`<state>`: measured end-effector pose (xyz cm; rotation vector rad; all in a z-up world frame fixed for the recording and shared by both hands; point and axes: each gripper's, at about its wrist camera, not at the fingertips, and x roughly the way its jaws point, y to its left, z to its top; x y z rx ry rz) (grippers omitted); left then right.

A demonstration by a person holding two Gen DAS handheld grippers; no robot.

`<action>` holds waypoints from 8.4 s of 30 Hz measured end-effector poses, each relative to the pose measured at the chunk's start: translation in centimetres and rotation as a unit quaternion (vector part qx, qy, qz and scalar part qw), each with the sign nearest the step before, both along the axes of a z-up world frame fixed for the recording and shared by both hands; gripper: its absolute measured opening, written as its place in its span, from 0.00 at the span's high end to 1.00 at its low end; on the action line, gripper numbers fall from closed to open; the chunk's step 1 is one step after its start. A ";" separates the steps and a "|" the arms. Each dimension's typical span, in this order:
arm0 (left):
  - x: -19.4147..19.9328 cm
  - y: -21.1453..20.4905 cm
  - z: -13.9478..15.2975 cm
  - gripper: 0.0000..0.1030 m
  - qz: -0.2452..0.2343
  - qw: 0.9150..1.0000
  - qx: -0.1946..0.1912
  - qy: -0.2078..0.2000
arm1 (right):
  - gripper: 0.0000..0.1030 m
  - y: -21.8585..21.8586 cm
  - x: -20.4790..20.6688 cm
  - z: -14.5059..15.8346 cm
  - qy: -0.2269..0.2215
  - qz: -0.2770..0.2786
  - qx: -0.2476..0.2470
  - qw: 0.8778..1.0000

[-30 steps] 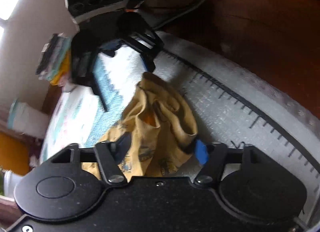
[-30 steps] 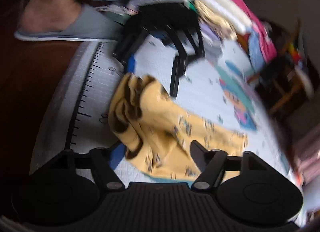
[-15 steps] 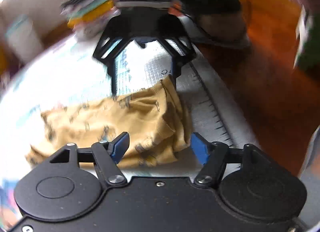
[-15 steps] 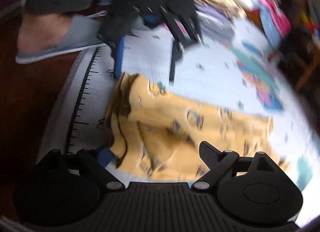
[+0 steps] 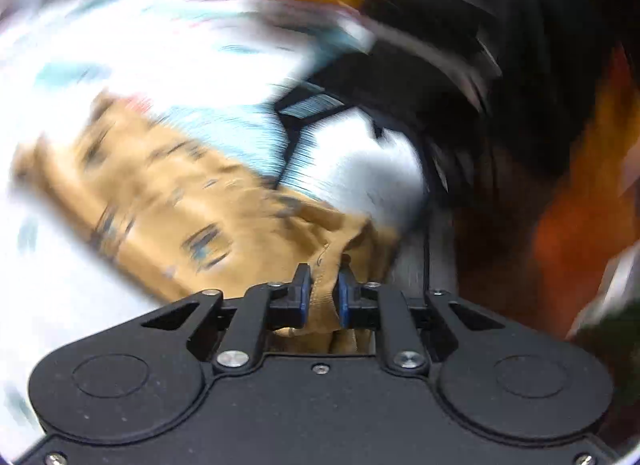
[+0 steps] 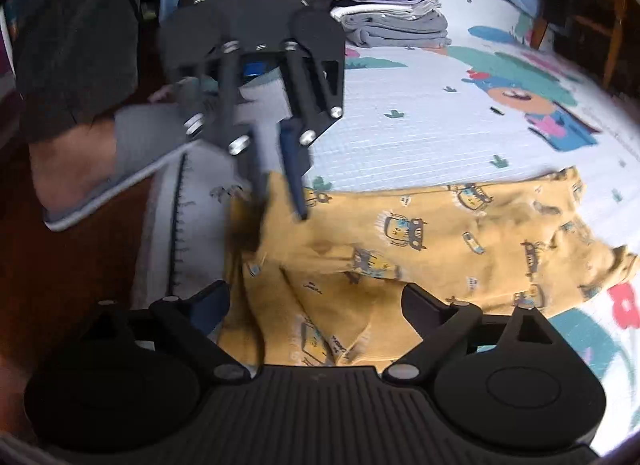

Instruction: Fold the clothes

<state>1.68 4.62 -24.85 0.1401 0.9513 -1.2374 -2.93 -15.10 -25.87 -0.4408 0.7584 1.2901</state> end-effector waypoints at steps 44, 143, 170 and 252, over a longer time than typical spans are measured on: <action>0.4 1.4 0.8 0.80 -0.065 0.997 -0.021 0.046 | 0.75 -0.7 -3.7 2.0 0.093 0.158 -0.027 0.983; 5.2 -0.3 -0.5 0.48 -0.029 0.987 0.034 -0.154 | 0.37 -2.1 4.7 1.5 -0.063 -0.147 0.044 0.986; 18.7 2.1 -3.1 0.87 0.042 0.998 -0.001 0.056 | 0.41 -1.0 3.7 -0.5 0.119 -0.194 0.042 0.973; 3.1 2.6 3.5 0.84 0.080 0.989 0.023 -0.119 | 0.59 2.9 16.8 2.6 0.113 0.127 -0.013 0.985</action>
